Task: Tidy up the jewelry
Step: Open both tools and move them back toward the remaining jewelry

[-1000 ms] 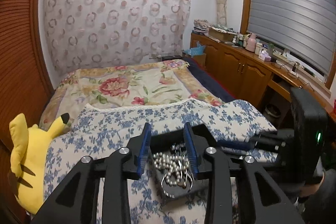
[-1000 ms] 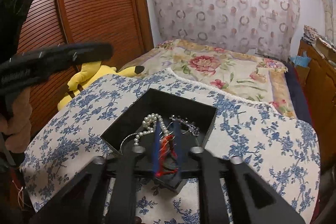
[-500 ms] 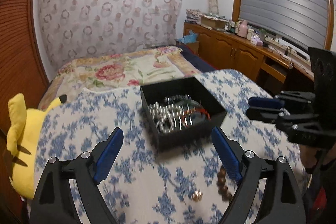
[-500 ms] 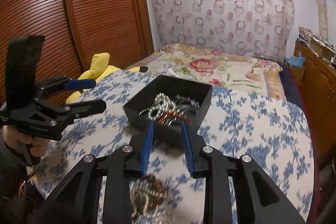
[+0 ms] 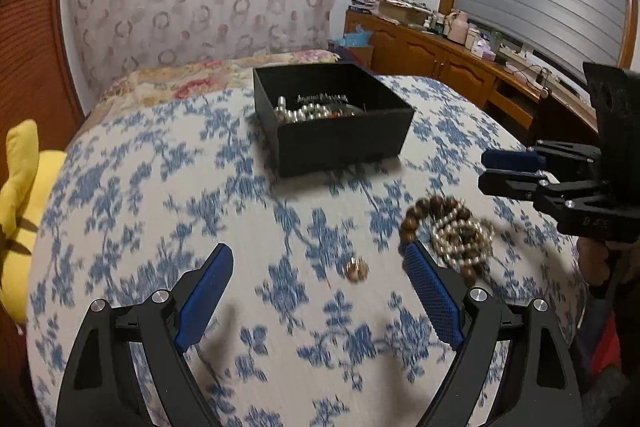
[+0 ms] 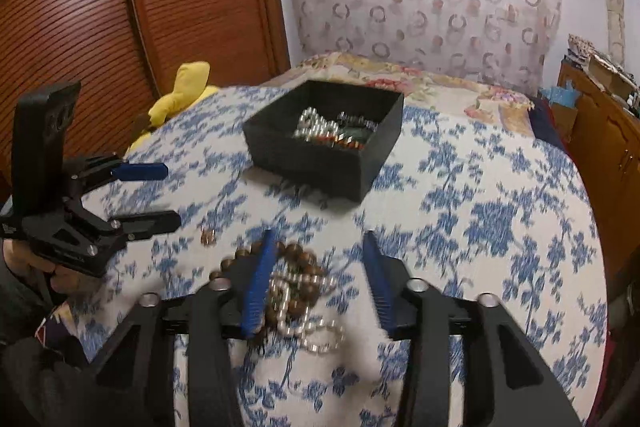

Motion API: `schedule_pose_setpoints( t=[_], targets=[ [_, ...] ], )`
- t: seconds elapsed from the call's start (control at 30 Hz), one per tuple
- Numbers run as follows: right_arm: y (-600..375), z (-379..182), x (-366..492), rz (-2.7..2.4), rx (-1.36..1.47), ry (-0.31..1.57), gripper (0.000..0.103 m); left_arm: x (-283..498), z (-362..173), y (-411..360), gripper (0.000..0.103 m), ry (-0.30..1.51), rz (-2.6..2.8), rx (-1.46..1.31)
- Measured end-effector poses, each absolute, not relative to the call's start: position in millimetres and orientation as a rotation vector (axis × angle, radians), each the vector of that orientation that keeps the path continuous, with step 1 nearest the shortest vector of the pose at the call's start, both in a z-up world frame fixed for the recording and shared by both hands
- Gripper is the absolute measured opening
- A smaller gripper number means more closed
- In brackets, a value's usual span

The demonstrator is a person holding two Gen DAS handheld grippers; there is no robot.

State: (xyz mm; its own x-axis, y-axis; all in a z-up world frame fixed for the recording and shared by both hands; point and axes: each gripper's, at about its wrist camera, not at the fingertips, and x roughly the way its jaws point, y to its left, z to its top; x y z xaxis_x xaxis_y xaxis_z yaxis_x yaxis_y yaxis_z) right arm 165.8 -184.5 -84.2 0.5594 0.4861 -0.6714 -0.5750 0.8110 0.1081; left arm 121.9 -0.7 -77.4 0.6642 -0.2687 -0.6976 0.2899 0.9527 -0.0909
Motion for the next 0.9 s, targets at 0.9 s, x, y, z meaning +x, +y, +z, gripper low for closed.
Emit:
schedule_pose_setpoints(
  t=[0.9],
  targets=[
    [-167.4, -122.2, 137.4, 0.636, -0.343, 0.826, 0.02, 106.4, -89.5, 3.6, 0.084, 0.817, -0.312, 0.021]
  ],
)
